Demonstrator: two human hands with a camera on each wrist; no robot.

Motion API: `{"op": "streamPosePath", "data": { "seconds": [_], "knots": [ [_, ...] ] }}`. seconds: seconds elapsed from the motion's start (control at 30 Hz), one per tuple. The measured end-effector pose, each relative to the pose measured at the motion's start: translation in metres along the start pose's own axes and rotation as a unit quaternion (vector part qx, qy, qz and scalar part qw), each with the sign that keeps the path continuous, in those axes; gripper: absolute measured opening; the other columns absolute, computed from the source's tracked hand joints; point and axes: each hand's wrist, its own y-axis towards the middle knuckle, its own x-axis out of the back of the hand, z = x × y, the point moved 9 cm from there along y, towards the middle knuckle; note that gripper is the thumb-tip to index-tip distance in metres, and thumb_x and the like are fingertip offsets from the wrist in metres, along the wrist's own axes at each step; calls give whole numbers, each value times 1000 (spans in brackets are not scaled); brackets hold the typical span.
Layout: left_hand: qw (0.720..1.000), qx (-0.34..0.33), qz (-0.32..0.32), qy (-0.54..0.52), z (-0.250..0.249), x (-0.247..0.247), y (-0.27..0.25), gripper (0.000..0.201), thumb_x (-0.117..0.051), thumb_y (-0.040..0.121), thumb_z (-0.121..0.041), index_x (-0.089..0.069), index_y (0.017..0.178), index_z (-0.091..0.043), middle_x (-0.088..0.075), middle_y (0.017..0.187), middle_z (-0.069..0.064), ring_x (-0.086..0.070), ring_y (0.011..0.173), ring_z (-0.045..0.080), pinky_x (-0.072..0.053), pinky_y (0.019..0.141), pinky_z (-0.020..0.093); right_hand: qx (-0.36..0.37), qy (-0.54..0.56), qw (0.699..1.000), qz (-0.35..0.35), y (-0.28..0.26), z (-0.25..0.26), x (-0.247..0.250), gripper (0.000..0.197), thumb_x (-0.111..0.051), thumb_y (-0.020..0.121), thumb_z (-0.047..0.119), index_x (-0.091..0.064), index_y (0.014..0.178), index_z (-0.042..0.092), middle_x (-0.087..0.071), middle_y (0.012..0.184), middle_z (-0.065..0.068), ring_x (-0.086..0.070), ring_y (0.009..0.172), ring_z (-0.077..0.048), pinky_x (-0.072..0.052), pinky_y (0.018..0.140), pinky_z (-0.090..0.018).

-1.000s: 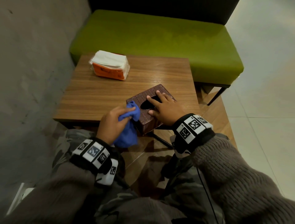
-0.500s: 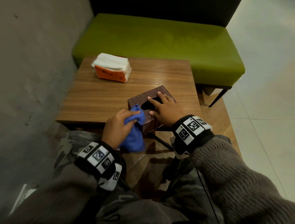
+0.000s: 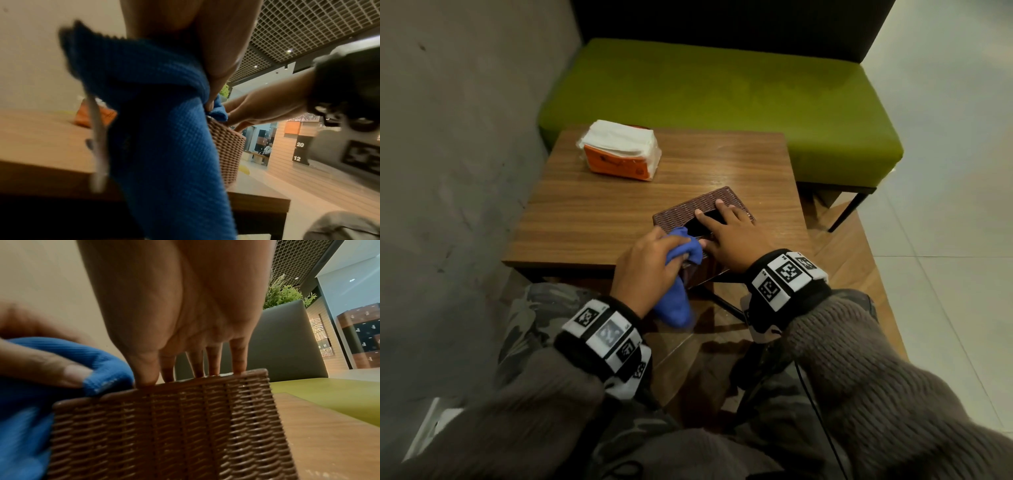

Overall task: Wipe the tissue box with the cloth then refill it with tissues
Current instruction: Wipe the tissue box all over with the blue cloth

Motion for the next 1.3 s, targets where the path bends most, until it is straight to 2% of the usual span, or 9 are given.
{"op": "streamPosePath", "data": {
  "seconds": [0.33,0.43,0.53,0.73,0.8,0.87,1.0,1.17,1.3],
  "knots": [
    [990,-117,78,23,4,2,-3,26,-68,83,-22,-68,108,-30,-57,94,-2,-54,84,13,-33,61,19,30,48,998,1,-2,-8,6,61,-47,97,47,-20,151,40,-4,163,2,-5,149,-21,-13,119,-45],
    [975,13,112,-192,38,10,5,19,-64,84,-24,-67,96,-39,-66,95,-12,-60,87,2,-45,77,26,32,57,998,13,0,-6,8,62,-51,96,42,-21,150,39,-5,163,3,-2,150,-20,-13,119,-46],
    [826,229,1,-514,72,28,5,17,-46,96,-19,-59,102,-29,-71,97,-3,-67,82,5,-53,76,24,31,49,998,-34,-7,-5,16,65,-54,96,34,-22,152,32,-8,163,0,6,150,-21,-8,118,-49],
    [608,252,-6,-753,57,34,14,34,-67,68,-24,-73,97,-8,-73,98,8,-71,87,16,-59,74,30,-64,104,986,-115,-39,1,6,87,-52,85,64,-13,154,27,-9,161,-10,-3,149,-27,-11,117,-51],
    [656,220,-38,-721,52,35,27,56,-73,67,-8,-58,121,-10,-65,115,7,-68,92,9,-55,80,23,-84,122,985,-90,-37,2,-8,93,-52,84,66,-6,154,26,-5,162,-9,-3,149,-25,-10,117,-52],
    [795,142,-95,-582,42,48,39,67,-54,80,11,-34,134,-25,-50,129,-2,-59,106,1,-50,90,21,-77,153,982,-86,-34,-2,-10,97,-57,84,61,-1,154,22,-3,162,-6,-2,149,-23,-8,117,-51],
    [969,-35,104,-221,-2,2,35,61,-45,83,-6,-38,134,-38,-35,144,6,-34,131,17,-30,111,42,-39,234,971,-16,-32,-19,-7,109,-71,80,47,4,154,21,-1,163,1,2,149,-14,0,117,-52],
    [981,-114,159,3,0,-35,6,66,-34,78,-69,-43,136,-39,-34,148,-1,-25,140,19,-18,114,47,-5,200,979,42,-26,-35,-8,107,-70,81,49,6,154,26,6,162,9,13,148,-9,1,115,-59],
    [979,-39,126,-157,22,-17,28,46,-56,79,-53,-58,122,-35,-48,125,-7,-51,116,12,-43,98,34,8,154,988,13,-19,-29,-15,103,-61,78,67,-1,154,31,10,161,17,15,147,-8,-3,114,-60]
  ]
}}
